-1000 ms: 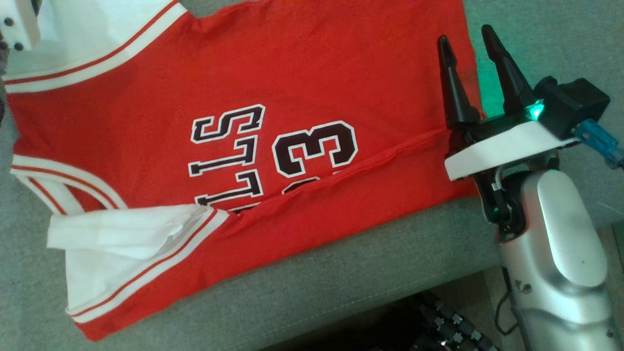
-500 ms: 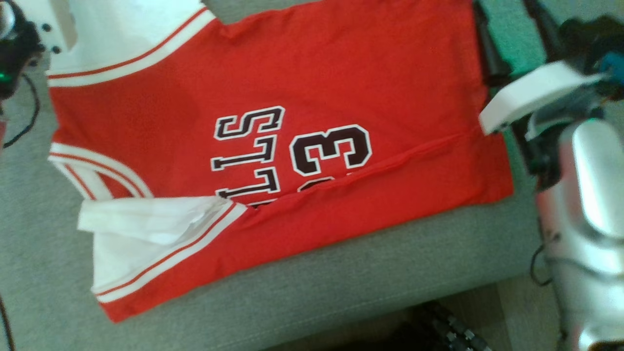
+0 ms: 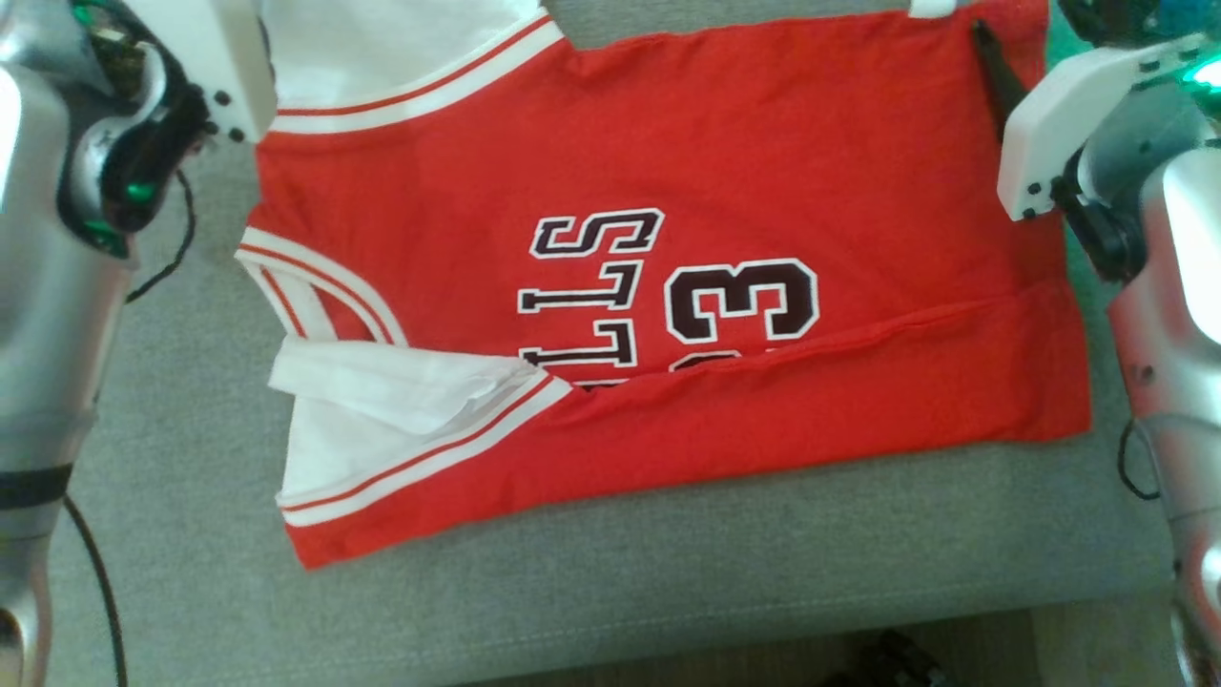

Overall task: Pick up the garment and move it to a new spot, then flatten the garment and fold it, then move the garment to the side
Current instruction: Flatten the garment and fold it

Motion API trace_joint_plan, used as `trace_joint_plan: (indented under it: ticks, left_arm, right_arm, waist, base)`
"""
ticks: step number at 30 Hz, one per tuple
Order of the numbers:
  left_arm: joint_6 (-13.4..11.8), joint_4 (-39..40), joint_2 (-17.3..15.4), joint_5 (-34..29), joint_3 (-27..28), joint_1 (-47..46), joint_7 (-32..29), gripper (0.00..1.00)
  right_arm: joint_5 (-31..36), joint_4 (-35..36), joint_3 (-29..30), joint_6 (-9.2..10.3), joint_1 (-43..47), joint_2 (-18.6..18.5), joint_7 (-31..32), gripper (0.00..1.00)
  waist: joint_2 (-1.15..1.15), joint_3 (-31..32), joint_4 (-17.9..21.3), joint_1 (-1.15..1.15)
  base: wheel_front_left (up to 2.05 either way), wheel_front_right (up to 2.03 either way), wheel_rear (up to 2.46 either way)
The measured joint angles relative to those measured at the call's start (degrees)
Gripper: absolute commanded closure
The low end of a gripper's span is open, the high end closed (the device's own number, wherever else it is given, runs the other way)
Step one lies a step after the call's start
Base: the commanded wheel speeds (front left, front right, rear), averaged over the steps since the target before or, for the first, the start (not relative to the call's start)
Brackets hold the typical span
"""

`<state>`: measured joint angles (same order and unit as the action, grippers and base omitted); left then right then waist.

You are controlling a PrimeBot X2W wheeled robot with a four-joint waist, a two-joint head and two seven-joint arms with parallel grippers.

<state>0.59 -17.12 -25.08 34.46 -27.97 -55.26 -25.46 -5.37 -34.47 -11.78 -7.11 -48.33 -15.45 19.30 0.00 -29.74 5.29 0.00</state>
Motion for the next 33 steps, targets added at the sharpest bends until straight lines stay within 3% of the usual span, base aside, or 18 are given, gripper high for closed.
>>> trace_joint_plan:
  ticks: [1, 3, 5, 9, 11, 22, 27, 33]
  left_arm:
    - [0.0, 0.1, 0.2, 0.0, -0.2, 0.0, 0.2, 1.0]
    - [0.0, 0.2, 0.4, 0.0, -0.6, 0.0, 0.4, 1.0]
    - [0.3, 0.2, 0.7, 0.0, -0.9, 0.0, 0.4, 1.0]
    - [0.4, 0.2, 0.9, 0.5, -1.0, 0.0, 0.9, 1.0]
    - [0.4, 0.1, 0.9, 0.6, -0.9, 0.0, 1.4, 1.0]
    - [0.4, 1.6, 0.4, 1.9, 1.1, 3.0, 7.1, 1.0]
    - [-0.3, 7.7, -0.7, 3.1, 2.4, 10.8, 10.5, 1.0]
    - [-3.7, 18.7, -2.7, 4.5, 3.0, 26.2, 14.2, 1.0]
  right_arm:
    - [-0.9, -0.9, -0.7, 0.0, -0.6, -0.1, 0.7, 0.0]
    - [-1.8, -1.5, -1.2, 0.0, -1.1, -0.2, 1.0, 0.16]
    - [-3.3, -2.6, -2.5, 0.0, -2.3, -1.0, 1.2, 0.38]
    - [-5.4, -4.9, -4.5, 0.0, -4.2, -2.0, 1.4, 0.67]
    - [-5.8, -6.0, -5.0, 0.0, -4.7, -2.0, 1.0, 1.0]
    - [-6.7, -8.2, -4.3, 0.0, -5.0, -2.0, -12.4, 1.0]
    - [-8.8, -6.2, -5.3, 0.0, -1.4, -2.0, -16.8, 1.0]
    - [-12.1, -1.5, -6.0, 0.0, 9.4, -3.5, -19.9, 1.0]
  waist:
    - [0.0, -0.1, -0.3, 0.0]
    - [0.0, -0.1, -0.5, 0.0]
    - [0.0, -0.2, -0.9, 0.0]
    - [0.0, -0.1, -1.3, 0.0]
    - [0.0, 0.0, -1.3, 0.0]
    - [0.0, 2.9, -0.8, 0.0]
    - [0.0, 5.6, -0.5, 0.0]
    - [0.0, 9.6, -0.8, 0.0]
  base:
    - [0.0, 0.0, 0.0]
    - [0.0, 0.0, 0.0]
    - [0.0, 0.0, 0.0]
    - [0.0, 0.0, 0.0]
    - [0.0, 0.0, 0.0]
    - [0.0, 0.0, 0.0]
    - [0.0, 0.0, 0.0]
    - [0.0, 0.0, 0.0]
